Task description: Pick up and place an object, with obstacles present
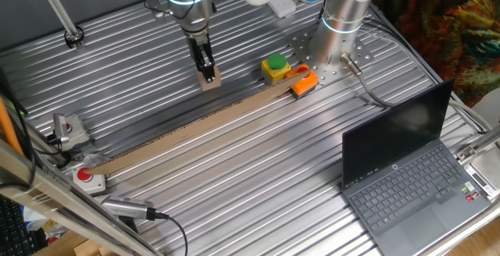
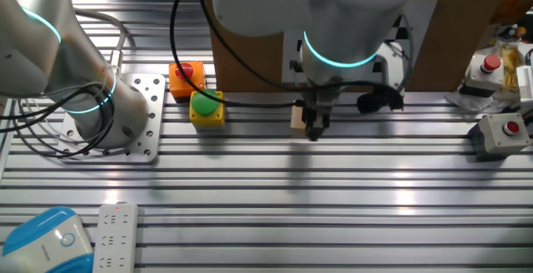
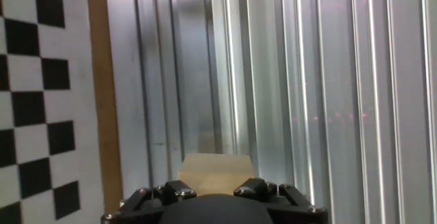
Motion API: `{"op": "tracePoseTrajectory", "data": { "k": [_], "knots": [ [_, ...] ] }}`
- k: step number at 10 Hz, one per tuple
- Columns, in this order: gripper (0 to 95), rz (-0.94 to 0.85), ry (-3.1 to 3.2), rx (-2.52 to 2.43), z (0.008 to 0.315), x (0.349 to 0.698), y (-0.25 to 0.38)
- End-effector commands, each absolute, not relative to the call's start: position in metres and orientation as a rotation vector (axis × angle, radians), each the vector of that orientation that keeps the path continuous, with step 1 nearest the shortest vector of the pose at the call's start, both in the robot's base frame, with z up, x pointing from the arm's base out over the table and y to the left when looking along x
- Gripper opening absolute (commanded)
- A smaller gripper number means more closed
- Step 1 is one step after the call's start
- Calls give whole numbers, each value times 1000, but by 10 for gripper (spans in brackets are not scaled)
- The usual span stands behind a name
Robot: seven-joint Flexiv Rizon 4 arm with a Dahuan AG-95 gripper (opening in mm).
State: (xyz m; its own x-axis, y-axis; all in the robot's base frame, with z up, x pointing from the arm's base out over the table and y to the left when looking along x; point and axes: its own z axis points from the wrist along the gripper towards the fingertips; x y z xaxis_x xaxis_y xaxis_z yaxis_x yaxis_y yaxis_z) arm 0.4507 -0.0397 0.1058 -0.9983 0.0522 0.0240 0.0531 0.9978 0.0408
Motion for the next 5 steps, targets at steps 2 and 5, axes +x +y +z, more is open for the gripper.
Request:
{"op": "tracePoseTrajectory", "data": {
  "k": [2,5],
  "knots": [
    [0,-69,-3112,-94,119,450,-32],
    [0,-67,-3108,-94,131,452,-26]
  ]
}}
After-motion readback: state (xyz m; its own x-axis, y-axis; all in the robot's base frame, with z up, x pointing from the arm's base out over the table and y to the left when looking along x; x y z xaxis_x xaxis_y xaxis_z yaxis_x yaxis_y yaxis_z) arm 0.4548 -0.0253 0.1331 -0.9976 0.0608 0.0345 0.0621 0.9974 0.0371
